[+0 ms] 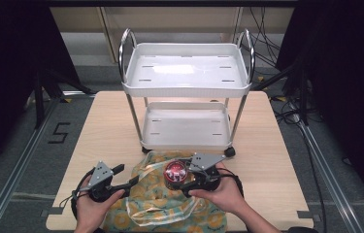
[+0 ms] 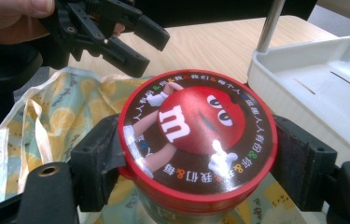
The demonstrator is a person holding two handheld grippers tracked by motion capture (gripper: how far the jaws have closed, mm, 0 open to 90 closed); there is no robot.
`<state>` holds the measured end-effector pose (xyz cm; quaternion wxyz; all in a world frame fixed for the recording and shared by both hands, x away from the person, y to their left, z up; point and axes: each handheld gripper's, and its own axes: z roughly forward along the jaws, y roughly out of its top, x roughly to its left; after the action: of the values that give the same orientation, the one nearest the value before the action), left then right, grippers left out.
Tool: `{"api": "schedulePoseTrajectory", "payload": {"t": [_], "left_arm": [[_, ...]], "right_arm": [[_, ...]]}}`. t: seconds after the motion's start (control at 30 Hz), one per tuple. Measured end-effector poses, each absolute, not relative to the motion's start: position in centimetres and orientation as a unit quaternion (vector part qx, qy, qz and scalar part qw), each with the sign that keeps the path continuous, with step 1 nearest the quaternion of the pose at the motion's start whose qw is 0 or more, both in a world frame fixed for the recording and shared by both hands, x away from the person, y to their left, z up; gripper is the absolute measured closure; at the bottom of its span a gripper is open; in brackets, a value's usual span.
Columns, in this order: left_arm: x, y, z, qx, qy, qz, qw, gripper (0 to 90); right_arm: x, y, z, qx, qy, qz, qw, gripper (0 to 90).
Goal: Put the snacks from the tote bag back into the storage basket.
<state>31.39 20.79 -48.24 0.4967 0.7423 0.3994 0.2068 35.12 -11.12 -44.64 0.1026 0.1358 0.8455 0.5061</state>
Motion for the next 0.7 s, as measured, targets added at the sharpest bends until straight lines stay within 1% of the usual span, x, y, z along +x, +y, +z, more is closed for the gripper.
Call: {"api": "schedulePoseTrajectory", "payload": {"t": [0.23, 0.27, 0.33, 0.37, 0.43, 0.57, 0.6, 0.7], "left_arm": [[31.33, 20.77, -48.25, 0.738, 0.407, 0.204, 0.498, 29.0], [31.33, 20.77, -48.26, 0.738, 0.407, 0.204, 0.498, 29.0], [31.3, 20.76, -48.27, 0.737, 0.408, 0.205, 0.498, 28.9], [31.31, 20.77, -48.27, 0.738, 0.407, 0.204, 0.498, 29.0], [31.29, 20.77, -48.24, 0.736, 0.408, 0.206, 0.499, 29.0], [31.29, 20.78, -48.24, 0.736, 0.409, 0.206, 0.499, 28.9], [31.27, 20.78, -48.22, 0.736, 0.41, 0.207, 0.497, 29.0], [31.3, 20.78, -48.22, 0.736, 0.409, 0.206, 0.498, 29.0]], "right_arm": [[35.37, -11.0, -44.38, 0.137, 0.843, 0.509, 0.107, 26.1], [35.36, -10.95, -44.34, 0.14, 0.842, 0.51, 0.102, 26.1], [35.39, -10.97, -44.26, 0.144, 0.841, 0.511, 0.104, 26.1], [35.56, -10.95, -44.2, 0.132, 0.841, 0.512, 0.112, 26.1], [35.48, -10.93, -44.17, 0.143, 0.841, 0.512, 0.103, 26.1], [35.51, -11.0, -44.08, 0.15, 0.839, 0.512, 0.104, 26.1], [35.71, -10.99, -44.07, 0.138, 0.839, 0.514, 0.111, 26.1], [35.76, -11.02, -43.96, 0.141, 0.841, 0.511, 0.103, 26.1]]}}
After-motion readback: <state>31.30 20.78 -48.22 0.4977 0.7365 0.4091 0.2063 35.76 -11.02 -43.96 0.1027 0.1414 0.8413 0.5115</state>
